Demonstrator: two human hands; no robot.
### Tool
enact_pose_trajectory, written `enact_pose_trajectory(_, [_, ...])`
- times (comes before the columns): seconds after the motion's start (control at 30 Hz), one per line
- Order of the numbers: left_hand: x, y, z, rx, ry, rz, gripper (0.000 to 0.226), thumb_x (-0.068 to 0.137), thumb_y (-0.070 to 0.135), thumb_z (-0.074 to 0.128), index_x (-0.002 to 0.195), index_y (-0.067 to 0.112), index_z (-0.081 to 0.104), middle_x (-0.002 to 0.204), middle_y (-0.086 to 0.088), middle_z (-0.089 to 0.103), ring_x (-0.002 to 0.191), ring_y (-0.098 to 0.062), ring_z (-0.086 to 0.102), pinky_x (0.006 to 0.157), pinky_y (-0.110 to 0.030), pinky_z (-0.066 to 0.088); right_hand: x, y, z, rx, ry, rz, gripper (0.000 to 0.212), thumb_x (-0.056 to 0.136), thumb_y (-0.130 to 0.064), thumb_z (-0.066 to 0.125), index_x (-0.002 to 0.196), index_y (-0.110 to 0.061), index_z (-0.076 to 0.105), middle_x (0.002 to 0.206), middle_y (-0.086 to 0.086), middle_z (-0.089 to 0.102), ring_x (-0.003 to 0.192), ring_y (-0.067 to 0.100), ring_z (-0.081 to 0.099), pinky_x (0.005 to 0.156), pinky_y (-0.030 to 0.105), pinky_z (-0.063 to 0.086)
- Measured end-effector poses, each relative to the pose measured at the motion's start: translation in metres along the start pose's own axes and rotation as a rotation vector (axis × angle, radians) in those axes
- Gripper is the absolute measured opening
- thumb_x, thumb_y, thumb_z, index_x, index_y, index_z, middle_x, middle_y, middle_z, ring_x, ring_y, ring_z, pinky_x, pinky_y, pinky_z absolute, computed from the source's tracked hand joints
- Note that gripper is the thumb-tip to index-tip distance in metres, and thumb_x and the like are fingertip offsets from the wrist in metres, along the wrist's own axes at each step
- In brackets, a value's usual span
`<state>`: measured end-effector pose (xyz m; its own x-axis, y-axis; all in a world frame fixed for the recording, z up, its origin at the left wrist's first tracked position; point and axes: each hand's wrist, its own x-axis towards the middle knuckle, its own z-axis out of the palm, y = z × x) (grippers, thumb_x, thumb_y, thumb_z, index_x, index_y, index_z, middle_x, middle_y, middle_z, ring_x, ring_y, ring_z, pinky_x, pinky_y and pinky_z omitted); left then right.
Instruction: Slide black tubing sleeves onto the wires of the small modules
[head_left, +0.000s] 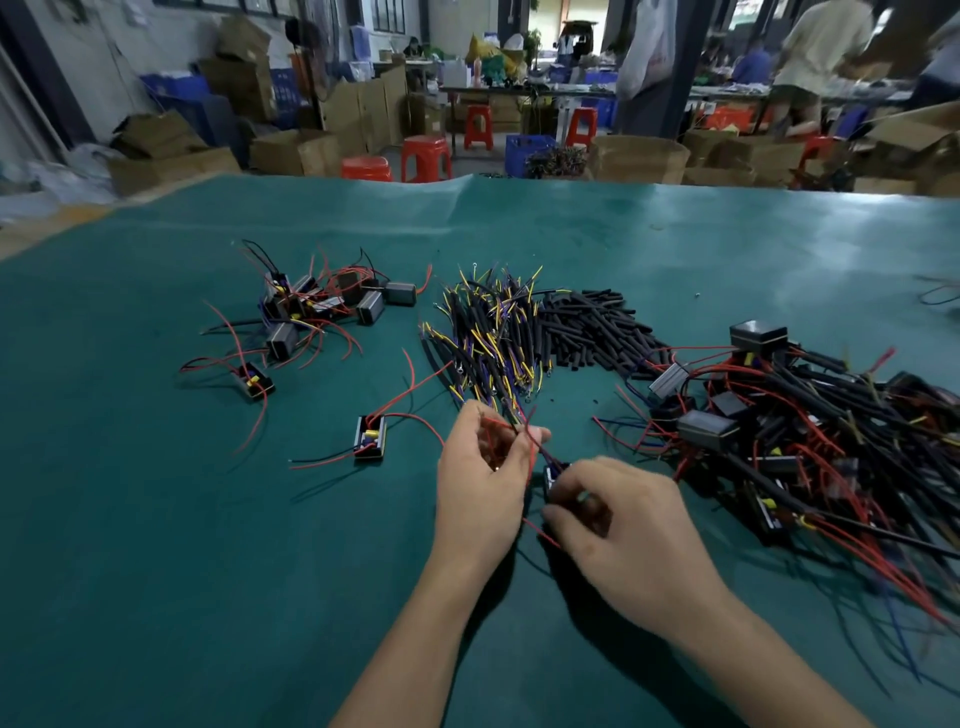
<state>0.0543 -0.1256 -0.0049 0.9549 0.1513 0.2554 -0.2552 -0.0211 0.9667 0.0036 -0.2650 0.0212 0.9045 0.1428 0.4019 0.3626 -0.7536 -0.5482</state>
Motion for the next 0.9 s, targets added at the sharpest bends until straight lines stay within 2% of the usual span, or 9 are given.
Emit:
enact_pose_trajectory(0.07, [0.001, 0.0, -0.001, -0.045, 0.005, -0.004, 0.023, 0.095, 0.006, 0.066, 0.085, 0.011, 0.047, 0.085, -0.008, 0.076, 0.082, -0.016, 0.073, 0.075, -0.03, 0.053, -0.006, -0.001, -0.008, 0.099, -0.103, 0.058, 0.008, 0.08, -0.02, 0.077, 0.083, -0.026, 0.072, 0.07, -0.014, 0.068, 0.065, 0.006, 0.062, 0.065, 0.02, 0.047])
enact_pose_trajectory(0.17, [0.002, 0.002, 0.0, -0.055, 0.013, 0.018, 0.02, 0.097, 0.003, 0.063, 0.088, 0.01, 0.046, 0.082, -0.011, 0.072, 0.077, -0.021, 0.068, 0.071, -0.022, 0.05, -0.004, 0.0, -0.028, 0.206, -0.16, 0.109, 0.017, 0.084, -0.012, 0.078, 0.09, -0.028, 0.078, 0.073, -0.016, 0.073, 0.063, 0.004, 0.068, 0.066, 0.019, 0.052])
enact_pose_trajectory(0.27, [0.003, 0.002, 0.002, -0.115, -0.001, 0.001, 0.018, 0.099, 0.0, 0.056, 0.09, 0.012, 0.045, 0.083, -0.018, 0.067, 0.075, -0.01, 0.069, 0.072, -0.015, 0.048, 0.035, 0.003, -0.052, 0.172, 0.097, 0.122, 0.024, 0.082, 0.001, 0.074, 0.08, -0.024, 0.078, 0.069, -0.013, 0.073, 0.061, 0.003, 0.066, 0.068, 0.026, 0.053])
enact_pose_trajectory(0.33, [0.002, 0.001, 0.002, -0.137, -0.032, -0.014, 0.016, 0.102, 0.001, 0.051, 0.093, 0.013, 0.045, 0.078, -0.008, 0.07, 0.076, -0.012, 0.069, 0.077, -0.021, 0.052, 0.074, -0.001, -0.062, 0.091, 0.18, 0.132, 0.019, 0.082, -0.005, 0.071, 0.08, -0.023, 0.077, 0.07, -0.008, 0.074, 0.066, 0.013, 0.07, 0.074, 0.034, 0.058])
enact_pose_trajectory(0.43, [0.001, -0.001, 0.002, -0.147, -0.07, -0.017, 0.013, 0.104, 0.003, 0.048, 0.097, 0.013, 0.044, 0.076, -0.004, 0.071, 0.074, -0.017, 0.065, 0.078, -0.03, 0.052, 0.143, -0.004, -0.057, -0.216, 0.041, 0.047, 0.017, 0.082, -0.011, 0.065, 0.085, -0.021, 0.077, 0.084, 0.001, 0.077, 0.086, 0.027, 0.07, 0.085, 0.039, 0.057])
enact_pose_trajectory(0.53, [0.0, 0.0, 0.001, -0.165, -0.097, -0.021, 0.008, 0.106, 0.008, 0.045, 0.102, 0.014, 0.043, 0.076, -0.005, 0.071, 0.071, -0.015, 0.062, 0.075, -0.029, 0.051, 0.207, 0.014, -0.042, -0.424, -0.143, 0.125, 0.025, 0.083, -0.008, 0.057, 0.093, -0.022, 0.075, 0.104, 0.014, 0.072, 0.099, 0.039, 0.065, 0.089, 0.045, 0.057])
enact_pose_trajectory(0.7, [-0.001, 0.001, -0.001, -0.117, -0.125, -0.022, 0.014, 0.109, 0.014, 0.04, 0.101, 0.024, 0.047, 0.077, -0.007, 0.073, 0.066, -0.015, 0.06, 0.062, -0.025, 0.046, 0.241, 0.06, -0.011, -0.551, -0.387, 0.251, 0.015, 0.085, -0.017, 0.07, 0.1, -0.018, 0.072, 0.11, 0.014, 0.068, 0.101, 0.036, 0.065, 0.091, 0.043, 0.057])
enact_pose_trajectory(0.77, [0.0, 0.001, -0.001, -0.114, -0.115, -0.015, 0.017, 0.108, 0.013, 0.042, 0.099, 0.024, 0.05, 0.078, -0.011, 0.072, 0.066, -0.015, 0.059, 0.061, -0.024, 0.045, 0.243, 0.07, -0.004, -0.559, -0.401, 0.266, 0.022, 0.082, -0.023, 0.078, 0.102, -0.016, 0.072, 0.108, 0.014, 0.068, 0.1, 0.035, 0.064, 0.089, 0.04, 0.057])
enact_pose_trajectory(0.9, [0.003, -0.001, -0.001, -0.142, -0.109, -0.015, 0.022, 0.104, 0.011, 0.05, 0.091, 0.027, 0.056, 0.069, -0.004, 0.065, 0.066, -0.015, 0.06, 0.063, -0.026, 0.05, 0.247, 0.078, 0.001, -0.503, -0.363, 0.321, 0.032, 0.079, -0.022, 0.085, 0.106, -0.009, 0.074, 0.105, 0.016, 0.07, 0.097, 0.034, 0.064, 0.081, 0.035, 0.055])
